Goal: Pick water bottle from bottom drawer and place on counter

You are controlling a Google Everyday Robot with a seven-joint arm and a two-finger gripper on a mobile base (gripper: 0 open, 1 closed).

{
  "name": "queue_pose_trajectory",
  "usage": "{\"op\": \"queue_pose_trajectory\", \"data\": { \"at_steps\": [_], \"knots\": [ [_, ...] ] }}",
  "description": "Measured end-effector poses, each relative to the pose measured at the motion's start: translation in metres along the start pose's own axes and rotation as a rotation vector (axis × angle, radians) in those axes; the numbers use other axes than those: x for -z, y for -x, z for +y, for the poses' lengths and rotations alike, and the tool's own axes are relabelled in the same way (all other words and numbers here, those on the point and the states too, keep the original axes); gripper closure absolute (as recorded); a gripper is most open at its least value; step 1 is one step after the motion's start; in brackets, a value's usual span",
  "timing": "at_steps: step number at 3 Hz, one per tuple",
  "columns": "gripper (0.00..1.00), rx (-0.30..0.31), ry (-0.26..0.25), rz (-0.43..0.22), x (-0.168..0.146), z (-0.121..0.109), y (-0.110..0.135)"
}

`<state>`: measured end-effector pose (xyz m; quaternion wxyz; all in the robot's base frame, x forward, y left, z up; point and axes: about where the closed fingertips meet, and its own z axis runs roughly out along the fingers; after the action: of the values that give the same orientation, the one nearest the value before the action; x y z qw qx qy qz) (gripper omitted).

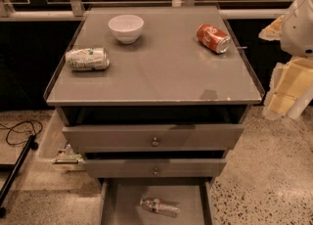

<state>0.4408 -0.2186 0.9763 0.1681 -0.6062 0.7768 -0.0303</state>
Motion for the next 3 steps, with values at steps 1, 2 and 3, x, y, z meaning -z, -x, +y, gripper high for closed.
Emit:
{"op": "queue_pose_trajectory", "data": {
  "at_steps": [1,2,3],
  "knots": [
    [0.00,-0.012,0.038,-0.046,-0.031,0.006,-0.017],
    [0.00,-0.026,0.084,-0.097,-0.095,0.032,-0.052],
    [0.00,-0.014,0.098,-0.130,-0.160,0.061,-0.085]
  ]
}}
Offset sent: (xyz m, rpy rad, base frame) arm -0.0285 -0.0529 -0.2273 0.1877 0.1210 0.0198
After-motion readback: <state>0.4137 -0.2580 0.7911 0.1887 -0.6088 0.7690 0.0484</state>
